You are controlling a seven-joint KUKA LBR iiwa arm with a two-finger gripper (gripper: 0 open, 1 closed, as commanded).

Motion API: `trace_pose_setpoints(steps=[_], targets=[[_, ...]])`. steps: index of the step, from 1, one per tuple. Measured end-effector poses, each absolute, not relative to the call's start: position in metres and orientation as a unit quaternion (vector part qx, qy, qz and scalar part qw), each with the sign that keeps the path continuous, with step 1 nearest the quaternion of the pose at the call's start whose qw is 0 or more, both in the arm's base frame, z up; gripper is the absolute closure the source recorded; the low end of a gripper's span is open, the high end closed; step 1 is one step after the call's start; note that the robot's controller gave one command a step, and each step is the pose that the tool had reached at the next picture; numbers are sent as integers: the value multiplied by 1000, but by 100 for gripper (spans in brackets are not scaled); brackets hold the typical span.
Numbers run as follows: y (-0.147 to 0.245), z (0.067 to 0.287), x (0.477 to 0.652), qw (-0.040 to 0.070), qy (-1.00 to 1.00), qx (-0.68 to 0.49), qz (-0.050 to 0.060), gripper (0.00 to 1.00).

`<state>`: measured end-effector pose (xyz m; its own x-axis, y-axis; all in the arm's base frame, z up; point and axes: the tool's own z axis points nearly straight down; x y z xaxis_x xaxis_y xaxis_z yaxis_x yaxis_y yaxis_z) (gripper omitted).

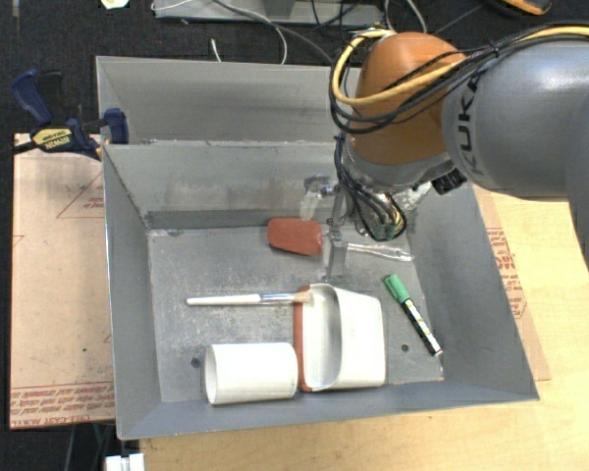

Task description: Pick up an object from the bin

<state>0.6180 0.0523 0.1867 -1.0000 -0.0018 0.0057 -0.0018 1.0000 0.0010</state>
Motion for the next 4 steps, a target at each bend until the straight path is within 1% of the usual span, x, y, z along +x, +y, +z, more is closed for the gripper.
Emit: trace_pose_setpoints(steps=[1, 2, 3, 4], targets=[[52, 192, 620, -1, -1000, 0, -1, 0], [47, 120, 635, -4, -1000, -5, -1, 0], [42, 113, 634, -2, -998, -59, -2, 0], [-17, 111, 643, -5, -1000, 16, -2, 0]])
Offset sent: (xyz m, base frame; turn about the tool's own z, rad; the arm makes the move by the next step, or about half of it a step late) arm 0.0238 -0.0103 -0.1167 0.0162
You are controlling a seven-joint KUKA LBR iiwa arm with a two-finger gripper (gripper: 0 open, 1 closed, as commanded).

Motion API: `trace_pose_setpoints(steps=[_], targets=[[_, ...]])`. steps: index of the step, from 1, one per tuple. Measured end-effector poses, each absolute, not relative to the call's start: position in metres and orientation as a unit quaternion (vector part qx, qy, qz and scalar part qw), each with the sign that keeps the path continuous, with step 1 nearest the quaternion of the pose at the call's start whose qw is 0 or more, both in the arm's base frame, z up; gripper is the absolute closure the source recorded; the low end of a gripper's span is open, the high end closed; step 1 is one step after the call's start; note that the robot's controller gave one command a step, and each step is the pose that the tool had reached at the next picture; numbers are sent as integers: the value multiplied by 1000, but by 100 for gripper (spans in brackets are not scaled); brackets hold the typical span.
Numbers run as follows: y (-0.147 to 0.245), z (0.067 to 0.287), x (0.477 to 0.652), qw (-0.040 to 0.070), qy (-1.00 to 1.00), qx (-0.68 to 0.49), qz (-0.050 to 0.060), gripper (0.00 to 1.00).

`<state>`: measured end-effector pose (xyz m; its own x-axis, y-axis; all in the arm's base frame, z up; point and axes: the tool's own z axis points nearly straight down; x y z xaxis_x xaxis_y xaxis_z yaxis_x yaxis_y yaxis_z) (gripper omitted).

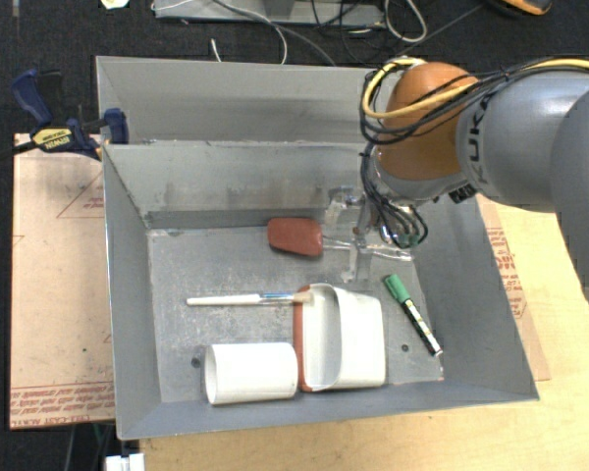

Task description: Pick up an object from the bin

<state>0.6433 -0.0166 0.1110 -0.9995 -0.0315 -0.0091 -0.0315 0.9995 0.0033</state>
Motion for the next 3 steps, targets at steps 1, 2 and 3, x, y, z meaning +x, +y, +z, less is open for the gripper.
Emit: trace_pose_setpoints(steps=[1, 2, 3], targets=[[-65, 80, 649, 7, 993, 120, 4, 0], [-60, 72, 646, 9, 998, 62, 2, 100], [-60, 72, 646, 9, 998, 62, 2, 100]])
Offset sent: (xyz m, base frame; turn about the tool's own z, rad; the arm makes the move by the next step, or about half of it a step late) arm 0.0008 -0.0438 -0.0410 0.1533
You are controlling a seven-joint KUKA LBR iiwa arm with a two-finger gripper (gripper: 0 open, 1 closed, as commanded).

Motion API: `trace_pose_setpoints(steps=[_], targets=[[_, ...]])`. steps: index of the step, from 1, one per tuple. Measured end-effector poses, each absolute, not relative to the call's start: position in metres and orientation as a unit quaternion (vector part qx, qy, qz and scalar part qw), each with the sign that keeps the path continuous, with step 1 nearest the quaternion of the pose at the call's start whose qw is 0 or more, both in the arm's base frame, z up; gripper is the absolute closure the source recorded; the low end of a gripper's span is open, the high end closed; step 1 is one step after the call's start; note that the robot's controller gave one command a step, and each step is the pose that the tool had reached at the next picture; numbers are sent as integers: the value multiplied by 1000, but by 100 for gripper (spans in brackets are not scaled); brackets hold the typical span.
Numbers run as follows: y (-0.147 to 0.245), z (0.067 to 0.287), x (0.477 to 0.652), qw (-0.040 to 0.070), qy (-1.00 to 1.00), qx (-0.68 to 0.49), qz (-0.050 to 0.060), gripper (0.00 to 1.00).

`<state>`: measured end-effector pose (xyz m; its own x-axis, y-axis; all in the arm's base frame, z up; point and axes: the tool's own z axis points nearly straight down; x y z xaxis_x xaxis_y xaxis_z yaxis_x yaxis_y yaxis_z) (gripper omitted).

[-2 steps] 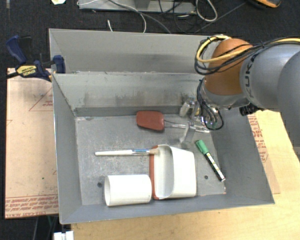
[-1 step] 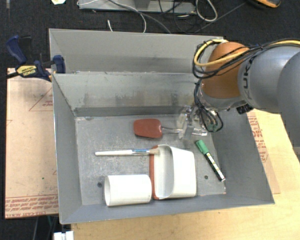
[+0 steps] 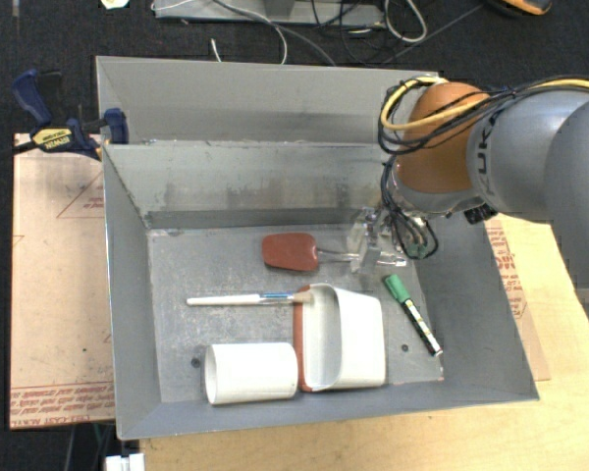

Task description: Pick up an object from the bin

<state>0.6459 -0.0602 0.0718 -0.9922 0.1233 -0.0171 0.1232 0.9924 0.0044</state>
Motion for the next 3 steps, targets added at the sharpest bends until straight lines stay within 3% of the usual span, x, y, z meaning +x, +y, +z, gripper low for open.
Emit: trace_pose_setpoints(steps=[1, 2, 3], targets=[[-60, 77, 646, 9, 998, 62, 2, 100], [-60, 107, 643, 4, 998, 62, 2, 100], [-60, 146, 644, 6, 998, 62, 2, 100]])
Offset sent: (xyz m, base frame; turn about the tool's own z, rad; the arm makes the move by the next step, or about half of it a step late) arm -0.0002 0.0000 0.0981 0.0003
